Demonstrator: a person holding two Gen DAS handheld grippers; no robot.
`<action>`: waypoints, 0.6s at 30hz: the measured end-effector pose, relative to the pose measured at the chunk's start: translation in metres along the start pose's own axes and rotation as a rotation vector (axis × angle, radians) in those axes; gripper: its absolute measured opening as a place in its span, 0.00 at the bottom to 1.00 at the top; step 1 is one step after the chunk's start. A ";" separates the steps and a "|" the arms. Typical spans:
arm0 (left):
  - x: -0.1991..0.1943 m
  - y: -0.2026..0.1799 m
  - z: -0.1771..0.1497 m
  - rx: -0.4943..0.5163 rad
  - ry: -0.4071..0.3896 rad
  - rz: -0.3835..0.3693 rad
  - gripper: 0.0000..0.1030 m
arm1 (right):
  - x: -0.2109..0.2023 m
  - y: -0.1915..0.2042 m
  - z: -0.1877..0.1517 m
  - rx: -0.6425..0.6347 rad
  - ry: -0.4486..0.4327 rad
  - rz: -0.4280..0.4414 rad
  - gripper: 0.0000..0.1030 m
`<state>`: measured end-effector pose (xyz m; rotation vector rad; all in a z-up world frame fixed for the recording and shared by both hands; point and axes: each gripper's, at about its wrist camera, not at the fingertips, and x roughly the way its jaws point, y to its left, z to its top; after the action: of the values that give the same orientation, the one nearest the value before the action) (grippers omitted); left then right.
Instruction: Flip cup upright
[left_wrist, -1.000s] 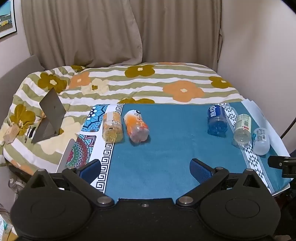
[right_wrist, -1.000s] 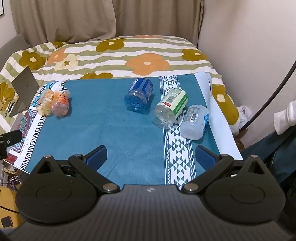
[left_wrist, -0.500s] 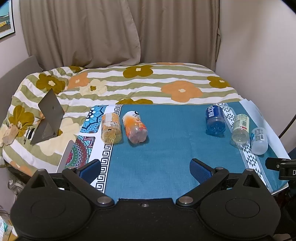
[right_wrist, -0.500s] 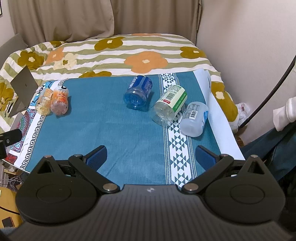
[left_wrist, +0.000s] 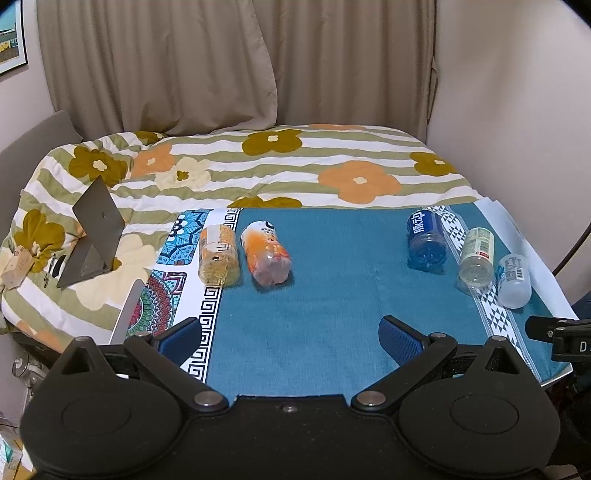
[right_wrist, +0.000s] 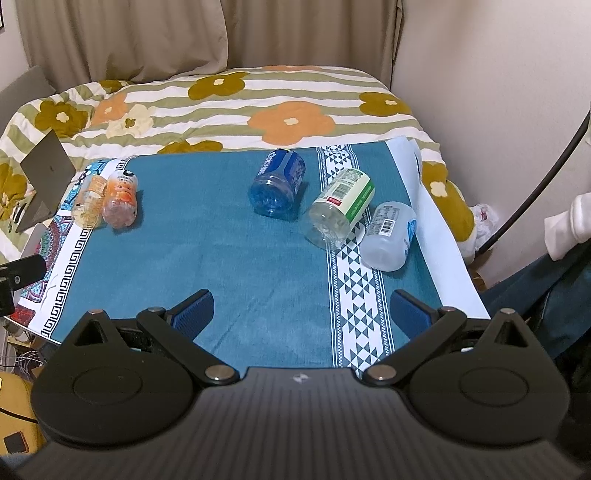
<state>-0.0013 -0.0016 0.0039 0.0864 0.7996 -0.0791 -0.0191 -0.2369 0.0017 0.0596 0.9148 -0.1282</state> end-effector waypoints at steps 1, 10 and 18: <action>-0.001 0.000 0.000 -0.003 0.001 0.002 1.00 | -0.001 0.001 0.000 -0.001 -0.001 -0.002 1.00; -0.001 -0.001 0.001 0.007 -0.002 -0.005 1.00 | 0.000 0.000 0.001 0.002 -0.001 0.002 1.00; 0.001 -0.004 0.004 0.017 -0.004 -0.007 1.00 | -0.002 -0.001 0.002 0.003 -0.001 0.001 1.00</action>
<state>0.0022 -0.0063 0.0060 0.0997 0.7958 -0.0925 -0.0190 -0.2383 0.0046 0.0626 0.9137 -0.1286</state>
